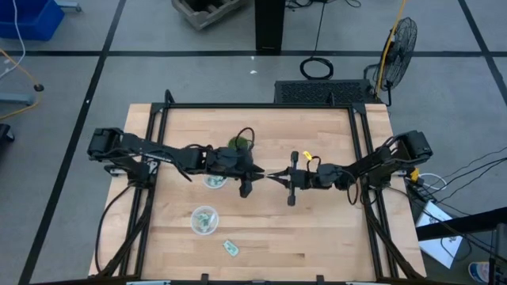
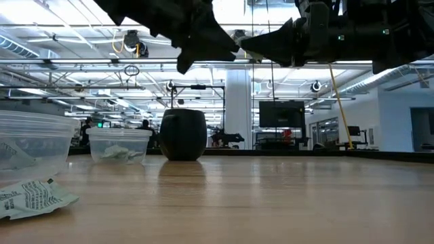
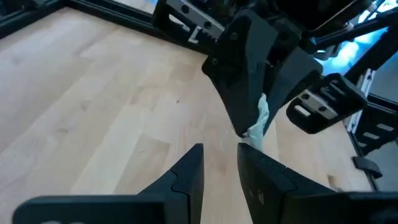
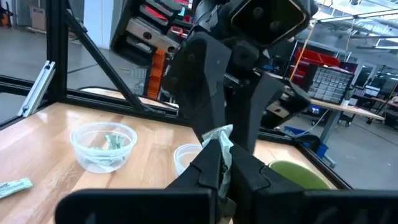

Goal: Pick and place Stevia / Truvia into bins
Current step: Put the green stevia packet into the bottom transparent container

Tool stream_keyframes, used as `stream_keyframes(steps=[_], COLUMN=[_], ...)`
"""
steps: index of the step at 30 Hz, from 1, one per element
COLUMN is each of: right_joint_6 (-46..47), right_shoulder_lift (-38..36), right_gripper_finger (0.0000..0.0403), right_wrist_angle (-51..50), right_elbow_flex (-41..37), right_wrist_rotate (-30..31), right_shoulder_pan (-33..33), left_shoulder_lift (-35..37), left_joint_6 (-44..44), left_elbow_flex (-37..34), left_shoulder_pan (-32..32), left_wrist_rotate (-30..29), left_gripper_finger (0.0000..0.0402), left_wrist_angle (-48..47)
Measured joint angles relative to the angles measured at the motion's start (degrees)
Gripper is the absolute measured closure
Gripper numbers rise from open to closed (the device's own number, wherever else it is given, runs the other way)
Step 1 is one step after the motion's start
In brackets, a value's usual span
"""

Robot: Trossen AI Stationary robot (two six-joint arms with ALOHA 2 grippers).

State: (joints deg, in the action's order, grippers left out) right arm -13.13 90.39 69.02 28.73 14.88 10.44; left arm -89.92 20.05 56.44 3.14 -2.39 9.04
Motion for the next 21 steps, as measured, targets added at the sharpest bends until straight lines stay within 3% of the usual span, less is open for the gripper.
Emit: stream_keyframes(steps=[21], right_joint_6=[2.8], right_shoulder_lift=[0.0], right_gripper_finger=[0.0397], right_wrist_angle=[-6.9], right_elbow_flex=[0.0], right_wrist_rotate=[2.3], right_shoulder_pan=[0.0], left_shoulder_lift=[-0.4], left_joint_6=[-1.8], left_elbow_flex=[0.1], left_shoulder_pan=[0.3], left_wrist_rotate=[0.0], left_gripper_finger=[0.0300], left_wrist_angle=[2.9])
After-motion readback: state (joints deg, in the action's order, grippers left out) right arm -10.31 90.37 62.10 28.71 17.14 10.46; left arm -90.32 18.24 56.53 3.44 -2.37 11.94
